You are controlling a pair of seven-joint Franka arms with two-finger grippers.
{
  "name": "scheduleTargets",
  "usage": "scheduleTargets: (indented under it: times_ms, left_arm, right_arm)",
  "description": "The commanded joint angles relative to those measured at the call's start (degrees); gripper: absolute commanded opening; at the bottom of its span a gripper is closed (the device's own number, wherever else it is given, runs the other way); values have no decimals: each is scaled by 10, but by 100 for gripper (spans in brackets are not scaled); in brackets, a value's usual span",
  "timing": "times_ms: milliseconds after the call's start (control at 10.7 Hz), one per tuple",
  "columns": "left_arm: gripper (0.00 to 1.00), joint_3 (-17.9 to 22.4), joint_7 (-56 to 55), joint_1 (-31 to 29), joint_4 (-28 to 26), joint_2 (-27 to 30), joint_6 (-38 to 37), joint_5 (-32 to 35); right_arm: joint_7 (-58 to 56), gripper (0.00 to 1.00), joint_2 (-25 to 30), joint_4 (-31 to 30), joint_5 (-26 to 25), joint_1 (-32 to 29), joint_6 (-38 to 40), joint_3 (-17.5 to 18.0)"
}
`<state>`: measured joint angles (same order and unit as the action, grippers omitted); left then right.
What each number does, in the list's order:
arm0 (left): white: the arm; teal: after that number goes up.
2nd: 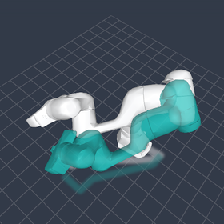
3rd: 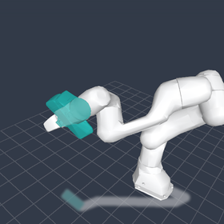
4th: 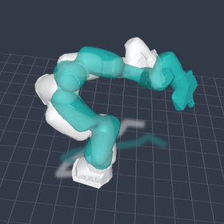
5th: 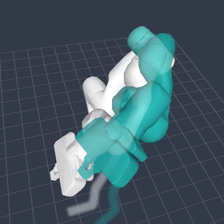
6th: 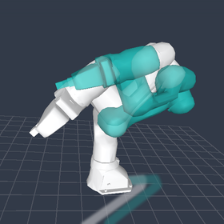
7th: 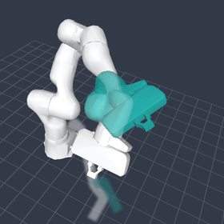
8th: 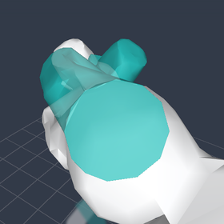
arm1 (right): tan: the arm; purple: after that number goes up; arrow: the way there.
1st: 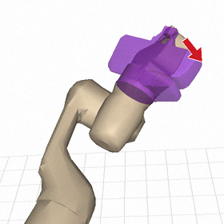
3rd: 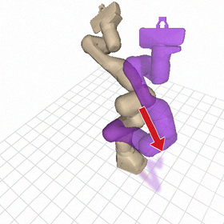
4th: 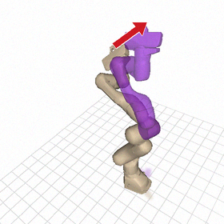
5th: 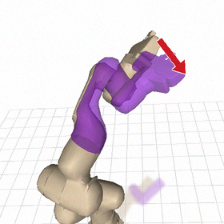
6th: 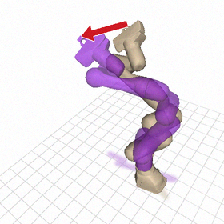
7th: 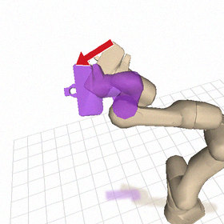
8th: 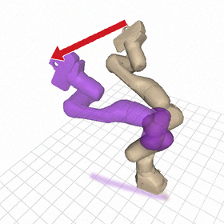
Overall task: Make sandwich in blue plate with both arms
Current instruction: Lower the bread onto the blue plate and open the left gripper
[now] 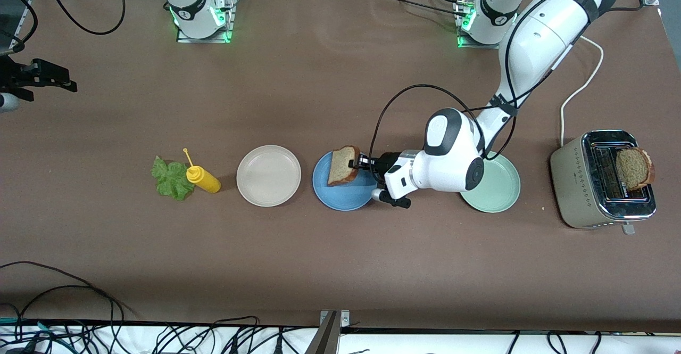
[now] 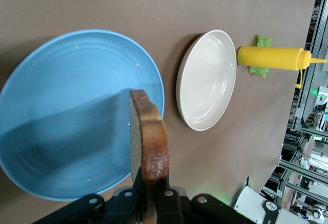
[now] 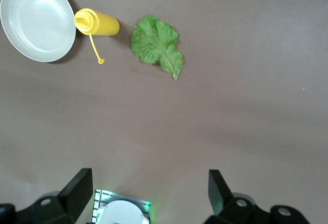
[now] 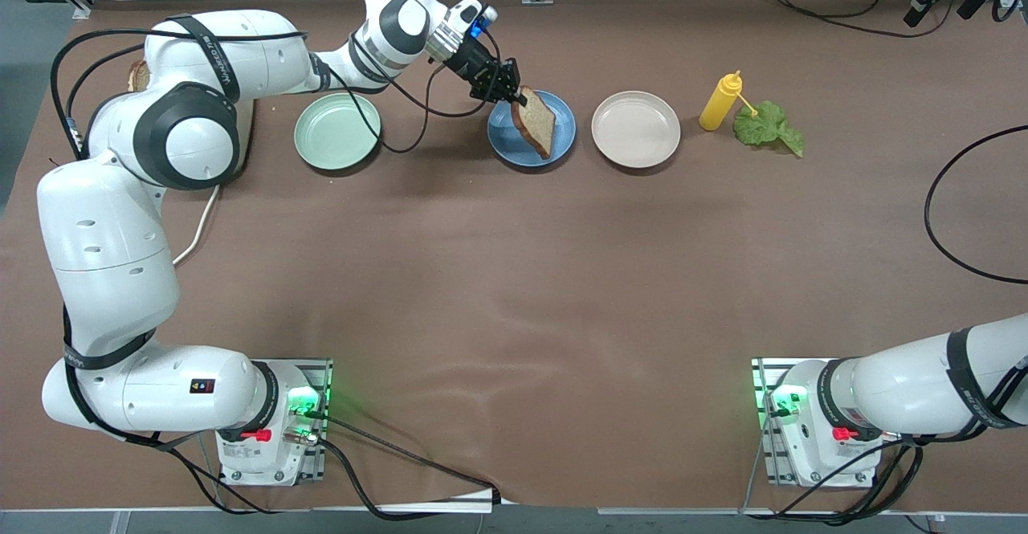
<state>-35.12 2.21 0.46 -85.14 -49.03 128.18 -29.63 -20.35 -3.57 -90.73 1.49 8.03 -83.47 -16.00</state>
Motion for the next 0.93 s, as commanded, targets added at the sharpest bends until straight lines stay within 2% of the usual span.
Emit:
scheduleTargets:
  times_ms: [0, 373, 652, 839]
  left_arm:
    - [100, 23, 106, 1, 19, -20, -5, -12]
    - [100, 37, 234, -55, 18, -16, -10, -5]
    - [100, 46, 237, -90, 19, 4, -35, 125]
    - [100, 49, 237, -120, 18, 37, -78, 192]
  right_arm:
    - [2, 100, -1, 8, 8, 14, -4, 0]
    - [37, 100, -5, 9, 4, 47, -4, 0]
    - [37, 100, -10, 9, 7, 48, -14, 0]
    - [37, 100, -12, 9, 8, 48, -14, 0]
